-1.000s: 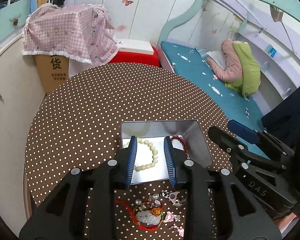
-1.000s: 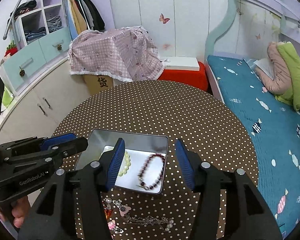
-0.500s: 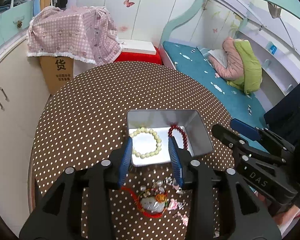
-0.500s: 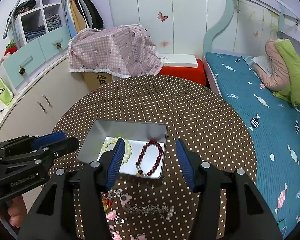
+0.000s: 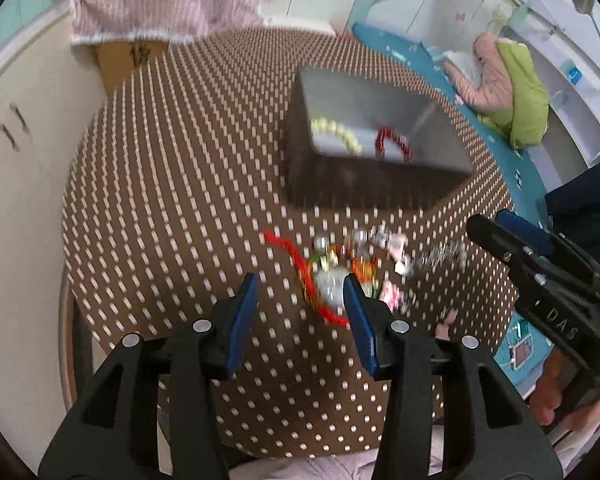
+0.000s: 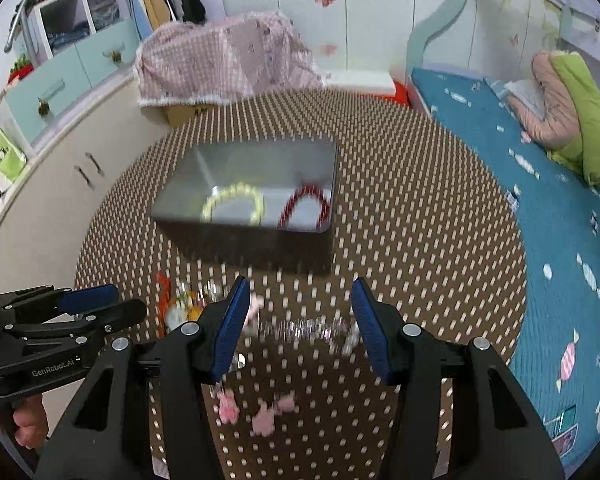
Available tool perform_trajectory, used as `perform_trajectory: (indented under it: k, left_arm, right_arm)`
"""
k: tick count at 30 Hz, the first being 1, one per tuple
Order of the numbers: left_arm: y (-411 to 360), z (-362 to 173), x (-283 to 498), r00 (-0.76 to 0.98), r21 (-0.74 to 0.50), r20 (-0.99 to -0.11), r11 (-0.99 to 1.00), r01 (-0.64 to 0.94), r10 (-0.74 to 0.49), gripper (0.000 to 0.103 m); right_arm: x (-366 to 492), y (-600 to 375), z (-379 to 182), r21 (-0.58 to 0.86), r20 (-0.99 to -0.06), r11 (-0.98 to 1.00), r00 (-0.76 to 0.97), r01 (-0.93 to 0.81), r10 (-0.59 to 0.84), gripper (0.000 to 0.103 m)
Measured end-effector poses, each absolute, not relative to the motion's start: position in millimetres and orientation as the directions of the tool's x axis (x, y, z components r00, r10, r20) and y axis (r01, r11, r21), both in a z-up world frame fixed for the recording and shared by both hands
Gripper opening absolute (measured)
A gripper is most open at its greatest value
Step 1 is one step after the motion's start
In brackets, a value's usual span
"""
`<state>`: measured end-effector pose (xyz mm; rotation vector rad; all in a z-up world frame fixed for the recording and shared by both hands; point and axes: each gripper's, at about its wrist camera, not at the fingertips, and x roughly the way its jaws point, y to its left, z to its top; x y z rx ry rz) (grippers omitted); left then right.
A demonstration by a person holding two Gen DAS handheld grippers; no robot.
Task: Organize jewelry
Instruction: 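Grasp the red-string jade pendant with the left tool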
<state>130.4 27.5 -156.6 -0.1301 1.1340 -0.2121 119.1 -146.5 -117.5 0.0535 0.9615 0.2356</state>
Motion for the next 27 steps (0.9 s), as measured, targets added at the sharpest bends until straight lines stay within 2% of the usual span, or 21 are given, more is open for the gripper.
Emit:
perform_trajectory:
  k: [7,12,14,16,19,20,22,27]
  left_arm:
    - [22.2,-173.4,131.2,0.359,-0.257,-0.894,0.963,0.081,-0.268,0.045]
    - [12.7,-181.4,130.1,0.365,-0.217,-0.901,0.972,0.084,-0.233,0.044]
    - [9.6,-181.8,129.6,0.371,-0.184,-0.906,0.979,0.092,-0.205,0.038]
    - [4.3,-182.7,127.1,0.383,-0.128,-0.91,0.987,0.099,-0.156,0.026]
    - [-1.7,-184.1,123.1,0.399,-0.073,-0.91,0.992,0.108,-0.11,0.016]
    - [-2.9,-184.4,122.7,0.401,-0.062,-0.911,0.992,0.108,-0.101,0.015]
    - [-3.7,-184.1,120.7,0.398,-0.076,-0.91,0.991,0.112,-0.115,0.005]
    - [5.0,-170.4,123.2,0.436,-0.123,-0.885,0.984,0.126,-0.167,0.004]
  right_arm:
    - [108.3,-141.4,-136.8,0.138,-0.835,0.975,0.508,-0.176,0.211,0.05]
    - [105.8,-143.2,-139.6,0.139,-0.837,0.976,0.507,-0.166,0.205,0.051]
    - [105.7,-142.2,-140.2,0.136,-0.838,0.976,0.507,-0.167,0.204,0.051]
    - [105.9,-140.5,-140.9,0.135,-0.839,0.976,0.504,-0.173,0.205,0.051]
    - [106.3,-135.0,-143.0,0.135,-0.841,0.973,0.498,-0.186,0.211,0.051]
    - [105.6,-133.7,-143.9,0.134,-0.841,0.973,0.497,-0.189,0.212,0.051]
    - [105.0,-131.3,-144.6,0.133,-0.842,0.972,0.496,-0.196,0.215,0.051]
    - [104.6,-133.6,-143.7,0.136,-0.838,0.972,0.501,-0.194,0.217,0.051]
